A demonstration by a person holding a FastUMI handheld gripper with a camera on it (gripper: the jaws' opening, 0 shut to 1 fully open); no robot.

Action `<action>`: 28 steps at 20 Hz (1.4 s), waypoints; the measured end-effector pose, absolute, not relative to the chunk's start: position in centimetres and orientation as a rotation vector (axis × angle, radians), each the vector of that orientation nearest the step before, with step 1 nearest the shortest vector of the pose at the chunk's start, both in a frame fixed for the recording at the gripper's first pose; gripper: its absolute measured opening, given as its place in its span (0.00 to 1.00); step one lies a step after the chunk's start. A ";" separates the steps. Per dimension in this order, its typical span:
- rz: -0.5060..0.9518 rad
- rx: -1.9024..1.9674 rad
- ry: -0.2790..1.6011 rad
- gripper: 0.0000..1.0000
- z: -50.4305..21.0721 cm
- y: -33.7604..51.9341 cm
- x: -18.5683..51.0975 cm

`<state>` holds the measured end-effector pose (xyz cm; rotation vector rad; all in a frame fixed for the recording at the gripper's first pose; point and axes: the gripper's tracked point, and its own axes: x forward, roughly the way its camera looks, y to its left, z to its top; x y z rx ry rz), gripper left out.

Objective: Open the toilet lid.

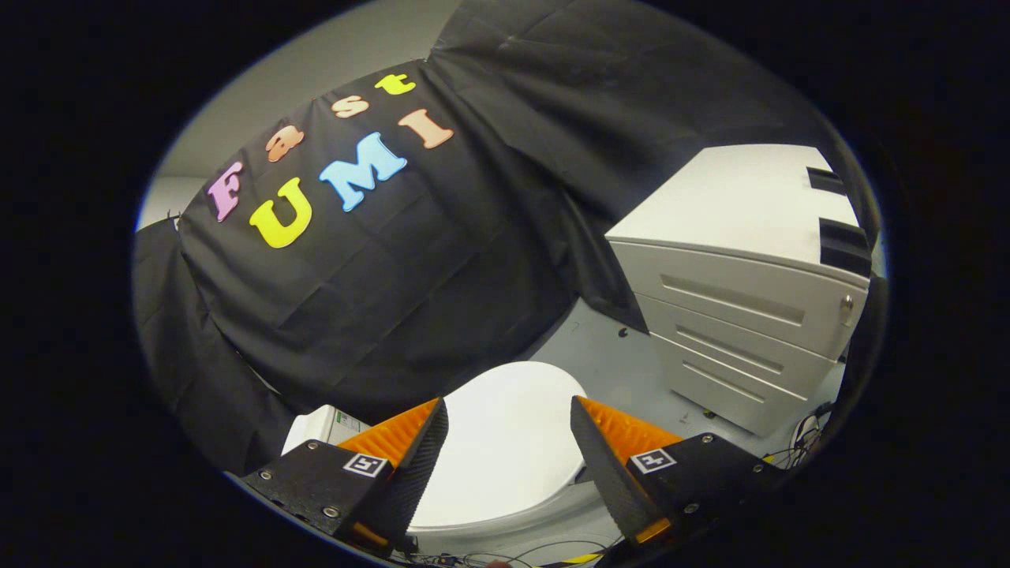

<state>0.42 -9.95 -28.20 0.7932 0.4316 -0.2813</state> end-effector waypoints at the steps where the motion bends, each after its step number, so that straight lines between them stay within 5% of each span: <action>1: -0.301 0.806 0.449 0.96 -29.2 -10.2 0.1; 21: -0.383 1.162 0.610 0.94 -43.1 -9.1 -4.2; 28: -0.299 1.246 0.600 0.81 -46.8 -8.4 -3.0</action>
